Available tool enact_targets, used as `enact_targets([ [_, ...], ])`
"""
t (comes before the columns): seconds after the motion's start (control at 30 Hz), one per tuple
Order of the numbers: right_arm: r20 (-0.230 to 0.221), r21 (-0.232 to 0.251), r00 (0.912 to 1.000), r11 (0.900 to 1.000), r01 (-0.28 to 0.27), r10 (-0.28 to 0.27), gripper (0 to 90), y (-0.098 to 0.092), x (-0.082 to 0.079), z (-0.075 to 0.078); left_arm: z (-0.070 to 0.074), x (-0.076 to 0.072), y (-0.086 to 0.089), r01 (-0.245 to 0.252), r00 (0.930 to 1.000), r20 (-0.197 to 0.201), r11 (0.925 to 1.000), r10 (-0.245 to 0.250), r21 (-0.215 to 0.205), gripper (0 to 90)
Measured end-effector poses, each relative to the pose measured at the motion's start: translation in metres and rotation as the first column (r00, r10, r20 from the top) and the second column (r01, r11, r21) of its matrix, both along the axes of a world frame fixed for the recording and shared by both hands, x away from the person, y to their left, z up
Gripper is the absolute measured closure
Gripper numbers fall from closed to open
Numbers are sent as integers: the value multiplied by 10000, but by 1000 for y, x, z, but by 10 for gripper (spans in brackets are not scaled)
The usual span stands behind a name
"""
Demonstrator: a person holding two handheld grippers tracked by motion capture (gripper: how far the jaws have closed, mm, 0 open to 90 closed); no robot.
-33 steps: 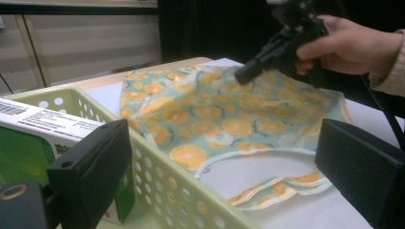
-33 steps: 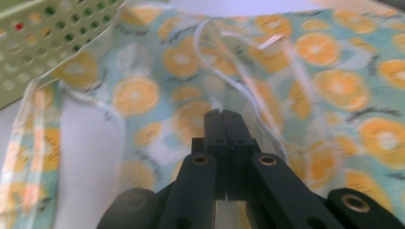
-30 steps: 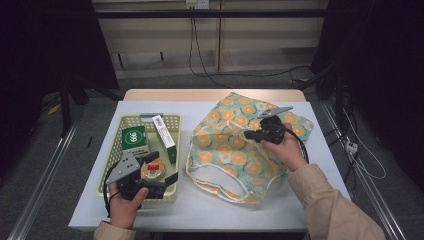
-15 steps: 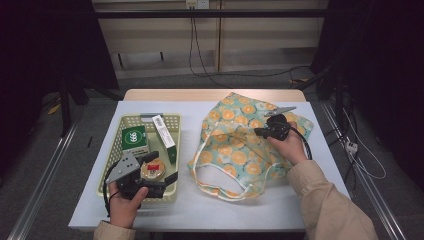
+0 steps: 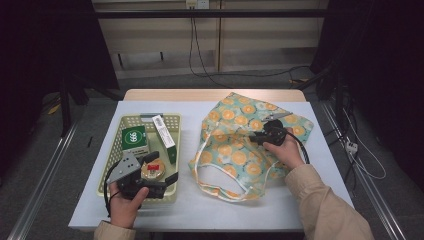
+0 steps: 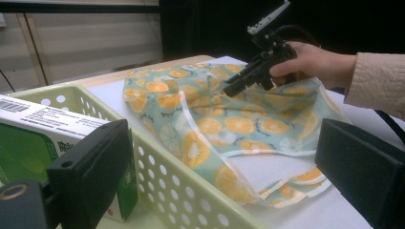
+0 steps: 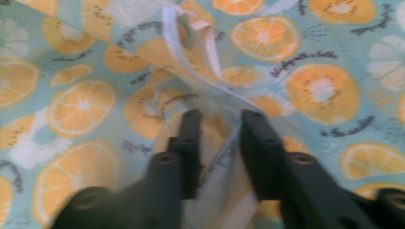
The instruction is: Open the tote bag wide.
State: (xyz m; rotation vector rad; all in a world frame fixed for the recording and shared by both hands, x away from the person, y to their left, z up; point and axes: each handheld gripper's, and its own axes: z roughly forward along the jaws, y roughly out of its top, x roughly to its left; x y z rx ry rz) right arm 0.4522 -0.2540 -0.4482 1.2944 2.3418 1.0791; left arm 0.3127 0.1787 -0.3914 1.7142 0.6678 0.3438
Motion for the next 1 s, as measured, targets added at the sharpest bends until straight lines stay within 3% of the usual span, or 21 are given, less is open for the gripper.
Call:
enact_targets([
  [0.13, -38, -281, 9990, 9987, -436, 435, 319, 10, -7, -6, 0, 0, -1, -13, 10000, -34, 10000, 13, -39, 52],
  [0.33, 248, -731, 9977, 9954, -619, 638, 296, 16, -11, -13, -1, 0, -1, -7, 10000, -30, 10000, 7, 2, 52],
  [0.37, 383, -1056, 9969, 9924, -638, 682, 301, 16, -10, -14, -1, 0, -1, 9, 10000, -6, 10000, -9, 16, 52],
  [0.43, 397, -1037, 9971, 9928, -599, 644, 303, 14, -9, -14, 0, 0, -1, -2, 10000, -33, 10000, 2, 23, 52],
  [0.8, 544, -947, 9985, 9955, -24, 76, 620, 3, -5, -13, -1, 0, -1, -14, 10000, -36, 10000, 14, 39, 52],
  [1.0, 455, -1121, 9988, 9936, -108, 160, 819, 0, -4, -11, 0, 0, 0, -31, 10000, -40, 10000, 31, 5, 52],
])
